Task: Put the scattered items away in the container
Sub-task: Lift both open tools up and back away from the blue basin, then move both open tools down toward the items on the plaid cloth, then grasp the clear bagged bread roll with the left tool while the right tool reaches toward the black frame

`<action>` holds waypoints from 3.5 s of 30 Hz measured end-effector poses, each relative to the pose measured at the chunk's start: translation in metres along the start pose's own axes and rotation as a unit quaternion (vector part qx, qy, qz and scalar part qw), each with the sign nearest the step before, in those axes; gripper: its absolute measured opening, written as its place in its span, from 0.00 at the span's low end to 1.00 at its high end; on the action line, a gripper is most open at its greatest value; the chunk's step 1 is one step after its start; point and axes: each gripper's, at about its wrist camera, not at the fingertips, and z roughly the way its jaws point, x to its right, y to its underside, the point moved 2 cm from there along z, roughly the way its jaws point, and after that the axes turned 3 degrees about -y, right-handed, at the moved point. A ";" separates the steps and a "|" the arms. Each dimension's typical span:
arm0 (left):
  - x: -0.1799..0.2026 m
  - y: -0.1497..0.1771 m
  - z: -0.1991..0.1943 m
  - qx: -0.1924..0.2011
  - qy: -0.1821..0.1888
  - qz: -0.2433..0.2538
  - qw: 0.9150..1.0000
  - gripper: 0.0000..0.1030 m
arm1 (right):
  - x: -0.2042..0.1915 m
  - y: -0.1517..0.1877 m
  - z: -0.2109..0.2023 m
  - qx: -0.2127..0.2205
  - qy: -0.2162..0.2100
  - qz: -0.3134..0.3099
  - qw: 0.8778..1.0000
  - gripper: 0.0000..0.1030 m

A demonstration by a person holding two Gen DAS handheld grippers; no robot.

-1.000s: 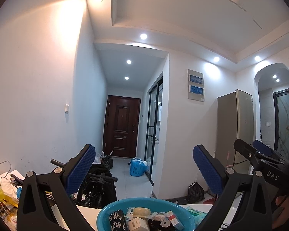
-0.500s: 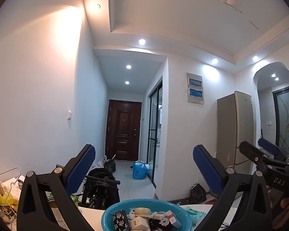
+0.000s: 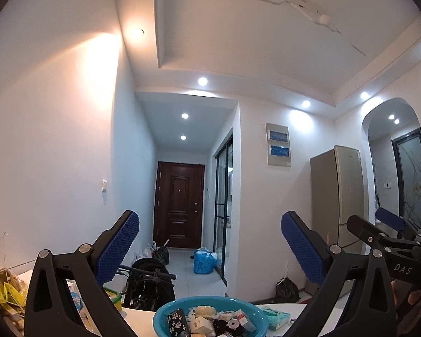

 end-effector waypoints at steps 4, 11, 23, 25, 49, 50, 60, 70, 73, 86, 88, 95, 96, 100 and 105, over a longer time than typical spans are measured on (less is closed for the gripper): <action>0.000 -0.003 -0.022 0.004 0.002 -0.005 1.000 1.00 | 0.002 -0.004 -0.017 -0.002 0.006 0.010 1.000 1.00; 0.006 -0.011 -0.056 -0.015 0.013 -0.002 1.000 1.00 | -0.006 -0.001 -0.040 -0.049 -0.011 -0.001 0.999 1.00; 0.005 -0.024 -0.121 -0.025 0.025 -0.037 0.999 1.00 | -0.002 0.002 -0.094 -0.077 0.014 0.037 0.996 1.00; 0.003 -0.024 -0.133 -0.023 0.023 -0.045 0.998 1.00 | 0.006 0.002 -0.101 -0.078 0.028 0.054 0.995 1.00; -0.010 0.168 -0.063 -0.174 0.027 -0.060 0.983 1.00 | 0.017 0.166 -0.064 -0.145 0.029 0.062 0.987 1.00; -0.010 0.175 -0.056 -0.186 0.023 -0.056 0.981 1.00 | 0.019 0.172 -0.059 -0.153 0.025 0.069 0.986 1.00; -0.027 0.227 -0.036 -0.273 -0.015 -0.045 0.961 1.00 | 0.011 0.202 -0.037 -0.214 0.053 0.017 0.975 1.00; -0.046 0.241 -0.047 -0.300 -0.042 -0.042 0.952 1.00 | 0.037 0.213 -0.049 -0.221 0.056 0.068 0.971 1.00; -0.051 0.249 -0.039 -0.323 -0.040 -0.055 0.944 1.00 | 0.041 0.216 -0.045 -0.238 0.058 0.062 0.968 1.00; -0.075 0.297 -0.015 -0.391 -0.094 -0.047 0.914 1.00 | 0.053 0.258 -0.032 -0.324 0.073 0.065 0.941 1.00; -0.080 0.306 -0.007 -0.402 -0.108 -0.028 0.909 1.00 | 0.057 0.267 -0.029 -0.336 0.068 0.077 0.936 1.00; -0.103 0.328 0.020 -0.442 -0.128 -0.013 0.888 1.00 | 0.074 0.282 -0.025 -0.358 0.087 0.099 0.924 1.00; -0.107 0.335 0.024 -0.454 -0.122 -0.024 0.882 1.00 | 0.076 0.284 -0.025 -0.360 0.086 0.104 0.923 1.00; -0.117 0.348 0.036 -0.459 -0.168 -0.004 0.873 1.00 | 0.080 0.290 -0.022 -0.370 0.071 0.122 0.918 1.00; -0.132 0.360 0.043 -0.475 -0.175 -0.038 0.862 1.00 | 0.080 0.290 -0.022 -0.371 0.075 0.115 0.918 1.00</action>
